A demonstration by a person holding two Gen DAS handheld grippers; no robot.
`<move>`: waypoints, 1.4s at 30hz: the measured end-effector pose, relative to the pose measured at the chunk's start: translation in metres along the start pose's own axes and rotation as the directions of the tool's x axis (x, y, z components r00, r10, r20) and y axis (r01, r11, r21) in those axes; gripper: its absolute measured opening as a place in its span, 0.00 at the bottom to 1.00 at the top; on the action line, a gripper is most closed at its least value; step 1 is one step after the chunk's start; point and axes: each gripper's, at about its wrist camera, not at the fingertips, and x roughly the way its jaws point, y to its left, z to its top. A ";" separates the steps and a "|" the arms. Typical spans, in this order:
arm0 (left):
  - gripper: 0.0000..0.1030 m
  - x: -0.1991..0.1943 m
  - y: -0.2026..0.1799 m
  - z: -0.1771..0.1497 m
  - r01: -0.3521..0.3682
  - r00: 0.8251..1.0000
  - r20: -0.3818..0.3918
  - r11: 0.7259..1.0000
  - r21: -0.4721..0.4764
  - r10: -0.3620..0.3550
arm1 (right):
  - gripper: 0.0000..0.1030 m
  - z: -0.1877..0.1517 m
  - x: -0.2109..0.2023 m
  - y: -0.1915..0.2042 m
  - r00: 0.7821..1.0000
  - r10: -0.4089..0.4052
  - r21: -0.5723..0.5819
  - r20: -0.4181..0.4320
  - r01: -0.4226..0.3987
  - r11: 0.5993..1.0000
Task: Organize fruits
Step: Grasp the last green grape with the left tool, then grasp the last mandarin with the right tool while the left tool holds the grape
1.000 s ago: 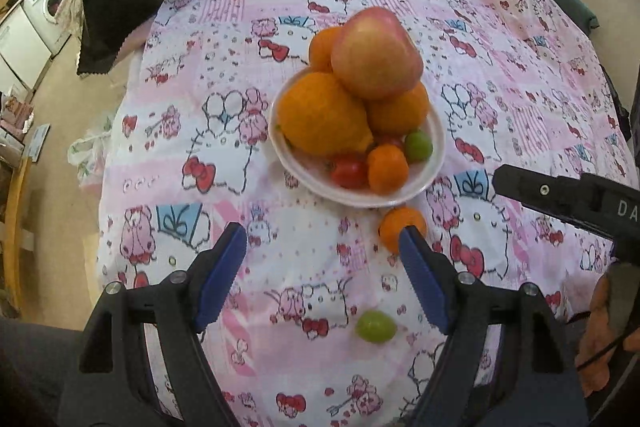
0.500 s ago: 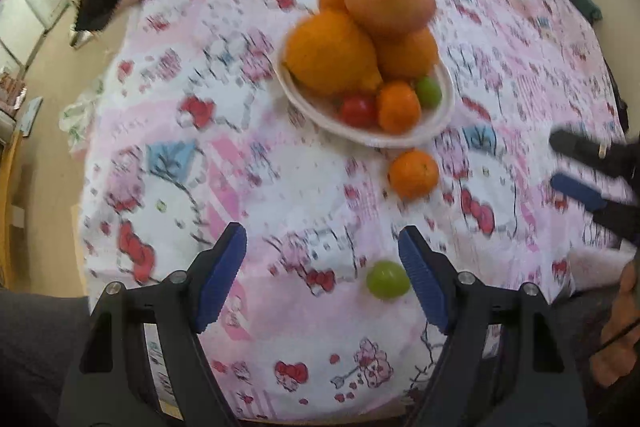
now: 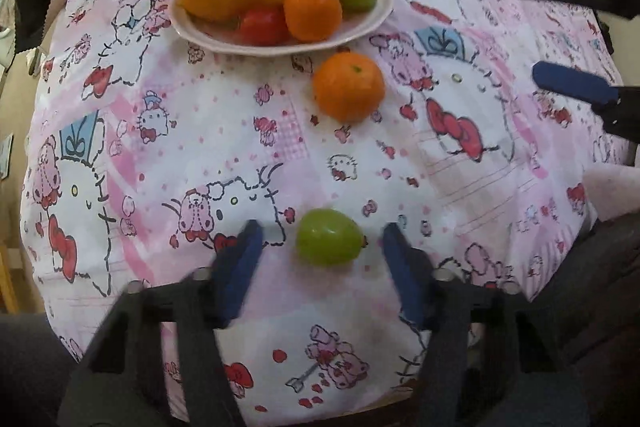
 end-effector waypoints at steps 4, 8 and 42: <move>0.30 0.003 0.004 -0.003 0.043 0.999 -0.007 0.999 -0.006 -0.043 | 0.70 0.001 0.003 0.003 1.000 -0.003 -0.003 -0.006 0.003 1.000; 0.28 -0.009 0.004 -0.004 0.063 0.998 0.017 0.998 0.007 -0.063 | 0.70 0.001 0.005 0.004 1.000 -0.004 -0.007 -0.009 0.004 1.000; 0.28 -0.090 0.098 0.053 -0.005 0.987 0.156 0.991 -0.137 0.026 | 0.70 -0.010 0.125 0.061 0.926 -0.368 -0.436 -0.085 0.298 0.850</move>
